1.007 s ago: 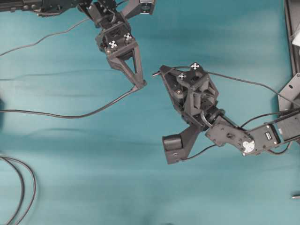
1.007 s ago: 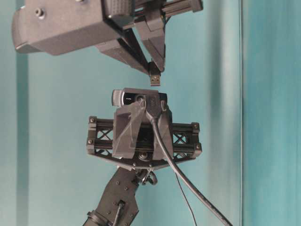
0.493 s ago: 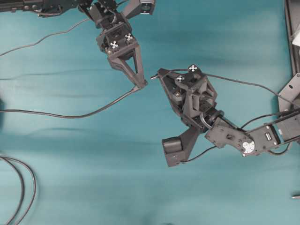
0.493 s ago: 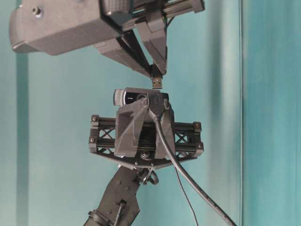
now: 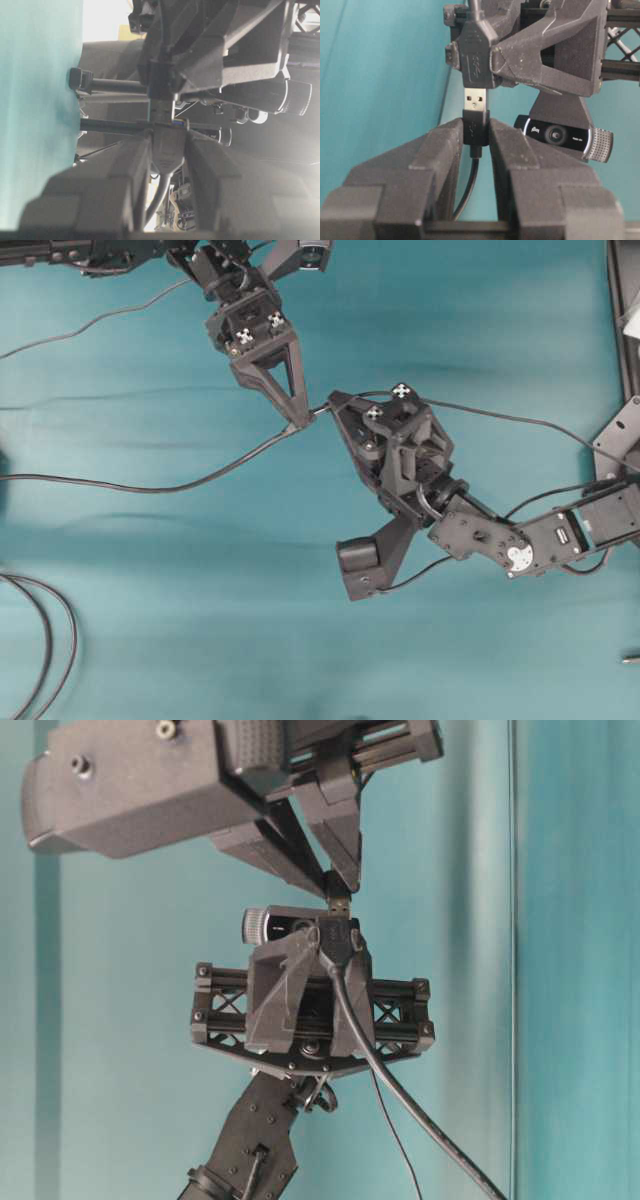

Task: Insert the USB using both arms.
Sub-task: 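Align the male plug under the socket, moving right gripper upward, then push the plug up into the socket with the right gripper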

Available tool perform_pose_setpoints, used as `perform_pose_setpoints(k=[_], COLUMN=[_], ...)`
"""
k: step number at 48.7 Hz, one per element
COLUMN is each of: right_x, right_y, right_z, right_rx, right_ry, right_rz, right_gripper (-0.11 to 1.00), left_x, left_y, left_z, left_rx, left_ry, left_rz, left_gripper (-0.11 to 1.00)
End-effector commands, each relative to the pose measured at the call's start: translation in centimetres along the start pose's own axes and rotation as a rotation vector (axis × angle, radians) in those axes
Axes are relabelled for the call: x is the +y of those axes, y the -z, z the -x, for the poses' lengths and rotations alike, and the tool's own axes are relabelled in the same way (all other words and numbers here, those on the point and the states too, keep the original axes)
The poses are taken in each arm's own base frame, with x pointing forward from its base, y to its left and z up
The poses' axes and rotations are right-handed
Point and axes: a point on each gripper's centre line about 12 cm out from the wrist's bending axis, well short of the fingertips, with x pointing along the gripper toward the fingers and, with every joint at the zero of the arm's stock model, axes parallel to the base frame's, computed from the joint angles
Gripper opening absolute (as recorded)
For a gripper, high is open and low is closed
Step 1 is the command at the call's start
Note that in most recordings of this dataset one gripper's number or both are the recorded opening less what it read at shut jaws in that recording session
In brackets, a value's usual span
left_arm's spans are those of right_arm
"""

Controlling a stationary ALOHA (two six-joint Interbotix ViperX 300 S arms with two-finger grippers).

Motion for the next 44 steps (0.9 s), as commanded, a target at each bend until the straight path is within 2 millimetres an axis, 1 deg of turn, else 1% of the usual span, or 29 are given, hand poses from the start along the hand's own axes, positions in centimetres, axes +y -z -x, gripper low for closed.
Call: perform_pose_setpoints(k=[1,22,44], right_x=[-1.08,-0.94,-0.86], right_y=[-0.75,-0.89,-1.26], right_z=[0.36,0.60,0.94], right_rx=[-0.023,-0.028,-0.043], right_ry=[0.021,0.022,0.020], right_rz=[-0.023,-0.024,-0.025], right_gripper=[0.21,0.21,0.21], left_x=[-0.99,-0.40,-0.45], left_y=[-0.18,0.23,-0.09], left_z=[0.04,-0.04,-0.01], left_rx=[-0.002,0.008,-0.011], left_ry=[0.003,-0.008,-0.017], left_rz=[-0.021,-0.005,-0.012], left_gripper=[0.22,0.22,0.22])
